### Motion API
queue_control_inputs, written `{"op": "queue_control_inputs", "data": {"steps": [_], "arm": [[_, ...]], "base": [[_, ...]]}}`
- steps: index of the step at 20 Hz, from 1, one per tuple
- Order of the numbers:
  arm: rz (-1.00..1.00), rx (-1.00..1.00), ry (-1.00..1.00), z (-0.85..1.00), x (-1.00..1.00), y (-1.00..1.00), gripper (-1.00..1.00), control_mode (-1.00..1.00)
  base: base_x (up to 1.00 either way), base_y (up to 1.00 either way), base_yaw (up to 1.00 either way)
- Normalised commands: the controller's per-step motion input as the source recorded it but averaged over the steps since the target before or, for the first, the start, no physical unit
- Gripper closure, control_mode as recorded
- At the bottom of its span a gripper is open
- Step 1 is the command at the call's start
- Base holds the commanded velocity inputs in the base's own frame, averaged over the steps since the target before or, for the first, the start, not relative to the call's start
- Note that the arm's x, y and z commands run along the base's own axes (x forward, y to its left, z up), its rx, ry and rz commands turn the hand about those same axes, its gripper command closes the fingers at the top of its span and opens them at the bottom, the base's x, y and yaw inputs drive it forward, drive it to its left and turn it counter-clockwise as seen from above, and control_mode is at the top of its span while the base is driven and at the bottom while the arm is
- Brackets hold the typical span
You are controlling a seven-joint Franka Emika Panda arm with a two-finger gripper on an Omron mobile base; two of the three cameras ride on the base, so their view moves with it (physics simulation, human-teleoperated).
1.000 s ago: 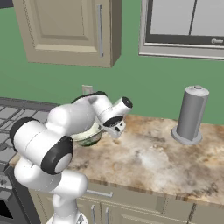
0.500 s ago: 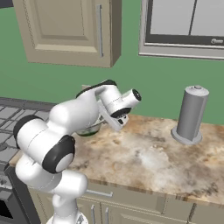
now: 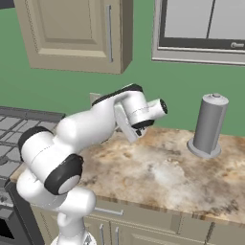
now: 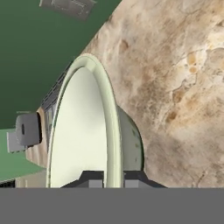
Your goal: Pick the cup and bowl from the counter and place them on the counter next to the sink.
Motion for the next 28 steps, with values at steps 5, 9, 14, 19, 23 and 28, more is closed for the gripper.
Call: {"op": "queue_control_inputs", "data": {"steps": [5,9,14,19,23,28], "arm": [[0.03,0.06,-0.25,0.34,-0.49,-0.25,1.0,-1.0],[0.06,0.01,-0.22,0.28,-0.46,-0.21,1.0,-1.0],[0.05,0.0,-0.12,0.14,-0.27,-0.04,1.0,-1.0],[0.01,0.0,-0.01,0.03,0.0,0.0,1.0,-1.0],[0.0,0.0,0.0,0.0,0.01,0.0,1.0,-1.0],[0.0,0.0,0.0,0.0,0.08,0.0,1.0,-1.0]], "base": [[0.0,0.0,0.0],[0.0,0.0,0.0],[0.0,0.0,0.0],[0.0,0.0,0.0],[0.0,0.0,0.0],[0.0,0.0,0.0]]}}
